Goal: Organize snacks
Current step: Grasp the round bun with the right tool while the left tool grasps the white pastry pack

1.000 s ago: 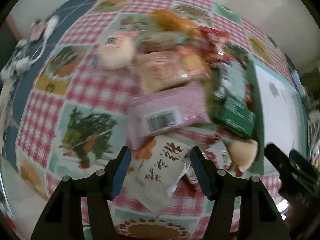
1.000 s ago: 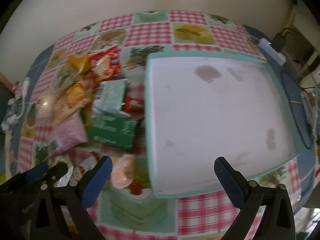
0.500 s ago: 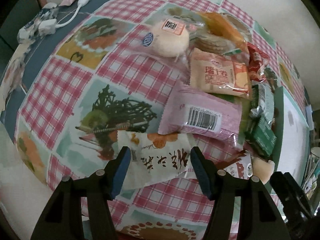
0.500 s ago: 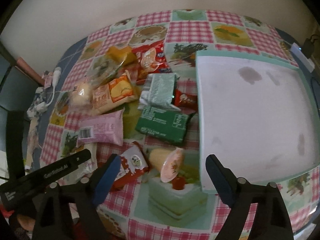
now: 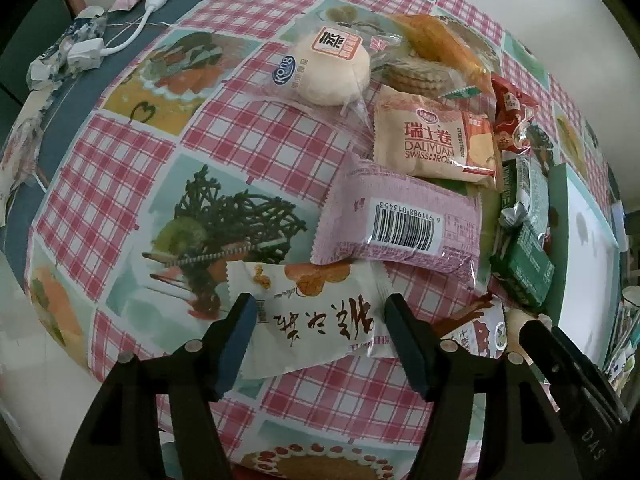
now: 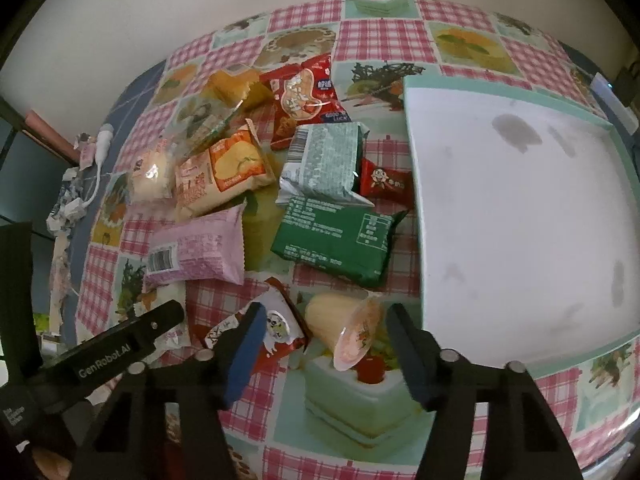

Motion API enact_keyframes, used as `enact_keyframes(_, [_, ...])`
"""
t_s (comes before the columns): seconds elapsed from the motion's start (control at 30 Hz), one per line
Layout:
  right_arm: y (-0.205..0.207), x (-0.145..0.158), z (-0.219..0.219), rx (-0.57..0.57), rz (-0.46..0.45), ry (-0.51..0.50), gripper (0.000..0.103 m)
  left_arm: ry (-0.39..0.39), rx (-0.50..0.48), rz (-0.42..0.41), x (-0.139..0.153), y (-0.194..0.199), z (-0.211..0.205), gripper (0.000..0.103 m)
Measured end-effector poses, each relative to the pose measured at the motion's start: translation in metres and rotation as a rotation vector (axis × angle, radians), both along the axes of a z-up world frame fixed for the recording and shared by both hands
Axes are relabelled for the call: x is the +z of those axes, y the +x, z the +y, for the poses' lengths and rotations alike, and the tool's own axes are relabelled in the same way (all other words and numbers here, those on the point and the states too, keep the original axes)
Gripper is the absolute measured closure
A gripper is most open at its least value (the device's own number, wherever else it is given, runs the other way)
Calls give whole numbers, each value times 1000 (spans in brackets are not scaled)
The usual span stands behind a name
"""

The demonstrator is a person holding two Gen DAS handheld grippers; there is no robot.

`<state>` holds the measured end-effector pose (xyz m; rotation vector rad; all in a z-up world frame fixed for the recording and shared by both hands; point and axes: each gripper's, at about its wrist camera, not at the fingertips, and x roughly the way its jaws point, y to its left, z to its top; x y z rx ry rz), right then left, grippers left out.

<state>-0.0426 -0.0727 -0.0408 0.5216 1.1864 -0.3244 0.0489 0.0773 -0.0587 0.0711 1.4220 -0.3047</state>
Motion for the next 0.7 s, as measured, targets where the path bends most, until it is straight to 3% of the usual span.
enact_keyframes(0.27, [3,-16,-3,-21,57,-7,39,1,-6,-3,-6,3,-1,35])
enact_keyframes(0.7, [6,-20,-11,-63,66,3,47,-1,-6,-3,-8,3,2,35])
